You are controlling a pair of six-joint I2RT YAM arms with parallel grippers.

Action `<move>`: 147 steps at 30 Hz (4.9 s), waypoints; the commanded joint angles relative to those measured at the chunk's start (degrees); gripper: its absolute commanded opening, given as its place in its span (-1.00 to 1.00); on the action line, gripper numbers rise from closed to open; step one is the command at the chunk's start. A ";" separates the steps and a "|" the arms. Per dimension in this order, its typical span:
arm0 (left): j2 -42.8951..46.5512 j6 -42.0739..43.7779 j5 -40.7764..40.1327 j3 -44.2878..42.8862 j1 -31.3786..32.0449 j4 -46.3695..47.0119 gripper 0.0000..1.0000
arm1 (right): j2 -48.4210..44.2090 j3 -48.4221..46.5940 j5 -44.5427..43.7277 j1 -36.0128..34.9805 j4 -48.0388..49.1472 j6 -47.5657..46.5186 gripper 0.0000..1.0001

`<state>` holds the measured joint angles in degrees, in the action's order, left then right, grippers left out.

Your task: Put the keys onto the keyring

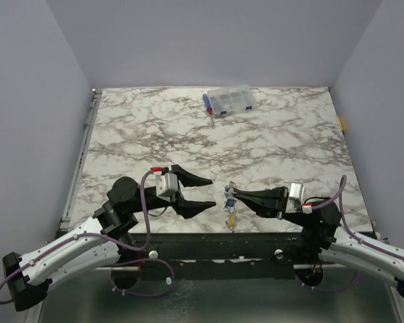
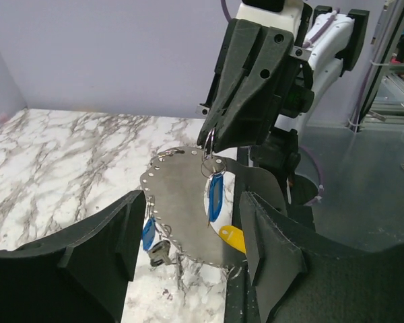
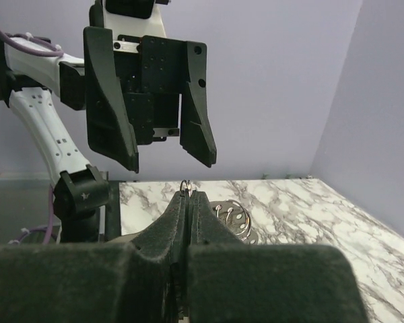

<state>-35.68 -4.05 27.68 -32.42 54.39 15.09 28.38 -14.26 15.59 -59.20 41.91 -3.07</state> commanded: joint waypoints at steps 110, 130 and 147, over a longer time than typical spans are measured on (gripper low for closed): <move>-29.41 -13.49 -45.07 -35.12 7.76 -37.94 -1.00 | 1.17 -19.70 -18.34 -0.22 -47.01 14.00 0.17; -38.01 -35.74 -53.56 -47.87 7.66 -48.01 -1.00 | 8.23 -14.58 -21.31 -0.21 -35.12 15.67 0.46; -38.28 -72.80 -50.85 -45.29 6.10 -48.11 -1.00 | 6.71 -12.03 -22.19 -0.21 -30.00 14.38 0.99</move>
<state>-74.50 -65.80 -23.38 -78.26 60.53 -35.53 35.07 -27.66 -4.69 -59.20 9.21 11.75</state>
